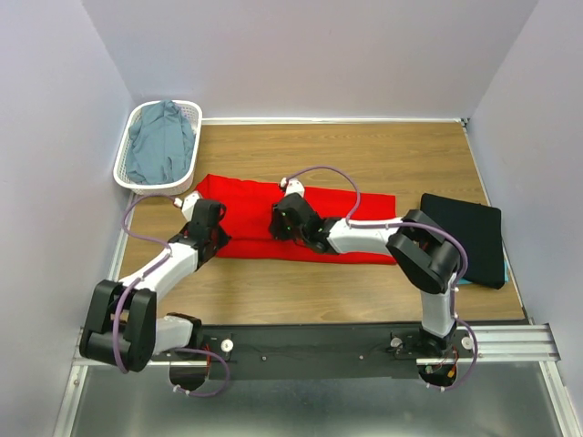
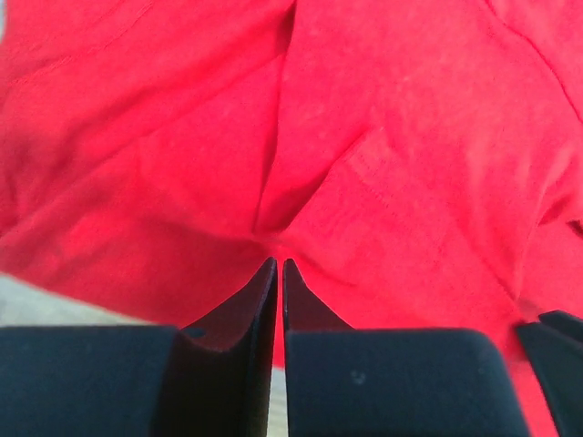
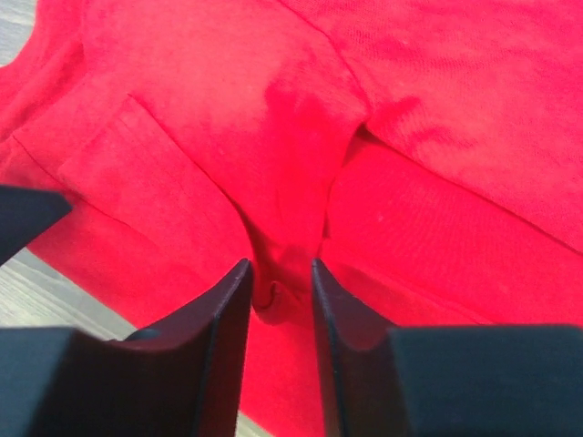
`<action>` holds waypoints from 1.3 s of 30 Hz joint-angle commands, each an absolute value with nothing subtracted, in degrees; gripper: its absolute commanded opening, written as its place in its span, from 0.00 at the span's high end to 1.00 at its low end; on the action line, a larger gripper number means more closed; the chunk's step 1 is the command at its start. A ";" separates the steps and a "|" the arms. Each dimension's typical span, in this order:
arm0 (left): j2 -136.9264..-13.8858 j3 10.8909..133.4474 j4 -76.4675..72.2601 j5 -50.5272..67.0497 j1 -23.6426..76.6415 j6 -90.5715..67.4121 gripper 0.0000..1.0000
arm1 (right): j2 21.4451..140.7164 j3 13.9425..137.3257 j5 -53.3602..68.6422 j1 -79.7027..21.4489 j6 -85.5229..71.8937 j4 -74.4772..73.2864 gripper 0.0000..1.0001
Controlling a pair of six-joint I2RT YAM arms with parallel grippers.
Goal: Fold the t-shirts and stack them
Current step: Fold the tshirt
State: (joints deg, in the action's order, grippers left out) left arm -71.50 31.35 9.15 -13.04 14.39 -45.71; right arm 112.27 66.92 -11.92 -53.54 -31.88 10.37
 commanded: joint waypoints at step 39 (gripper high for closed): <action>-129.00 99.02 23.10 -14.41 17.93 -30.86 0.67 | 93.44 47.03 -10.11 -36.46 -44.46 -15.03 0.38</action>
State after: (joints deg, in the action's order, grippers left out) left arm -122.04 87.57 16.73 -16.14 16.88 -39.35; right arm 96.55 51.70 -17.30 -31.42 -36.56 -9.67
